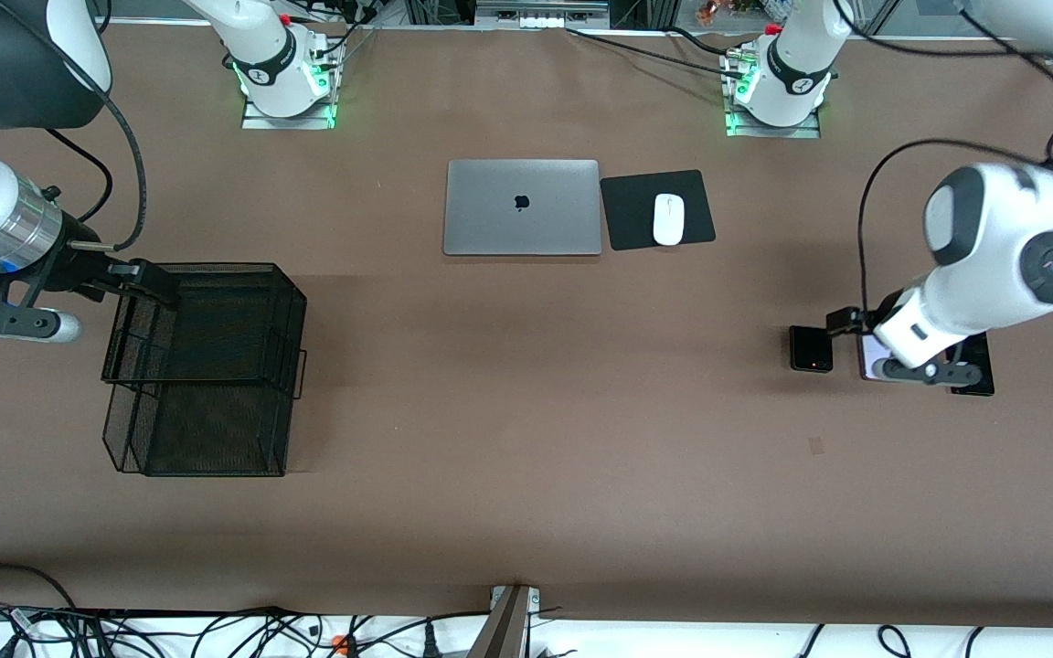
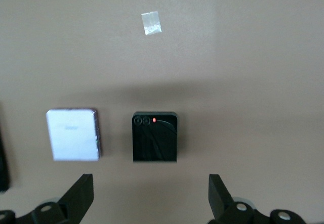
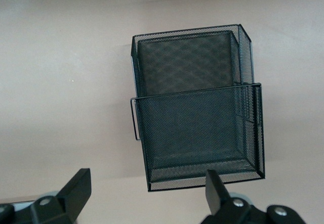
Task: Place phones with both arms
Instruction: 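Grasp the black flip phone with the left gripper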
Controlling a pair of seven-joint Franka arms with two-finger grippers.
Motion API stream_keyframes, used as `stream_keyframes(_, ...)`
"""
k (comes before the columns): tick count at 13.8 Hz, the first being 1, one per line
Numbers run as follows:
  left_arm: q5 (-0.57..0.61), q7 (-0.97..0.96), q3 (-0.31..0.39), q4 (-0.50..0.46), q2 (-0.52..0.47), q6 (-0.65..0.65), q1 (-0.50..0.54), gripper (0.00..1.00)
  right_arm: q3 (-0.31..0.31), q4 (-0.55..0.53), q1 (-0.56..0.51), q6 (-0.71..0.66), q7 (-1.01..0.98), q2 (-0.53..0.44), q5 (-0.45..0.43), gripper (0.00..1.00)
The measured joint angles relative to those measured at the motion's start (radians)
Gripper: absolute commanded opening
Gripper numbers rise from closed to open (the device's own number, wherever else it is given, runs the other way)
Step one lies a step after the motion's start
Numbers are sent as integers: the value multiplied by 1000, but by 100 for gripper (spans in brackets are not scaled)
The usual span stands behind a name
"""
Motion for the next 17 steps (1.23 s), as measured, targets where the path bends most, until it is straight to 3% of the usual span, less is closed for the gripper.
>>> stream_keyframes(3,6,13,1,-28,88,159,10,100,0,-5,0,-1,0,3,0,100)
stream_keyframes(6,7,18,2,-123,126,334,21,100,0,-6,0,2,0,23,0,100)
stream_keyframes(13,7,18,2,-274,125,522,23,100,1,-6,1,0,-7,28,-1,100)
stream_keyframes(17,7,16,2,-294,125,541,23,100,1,-6,1,0,-8,28,-1,100)
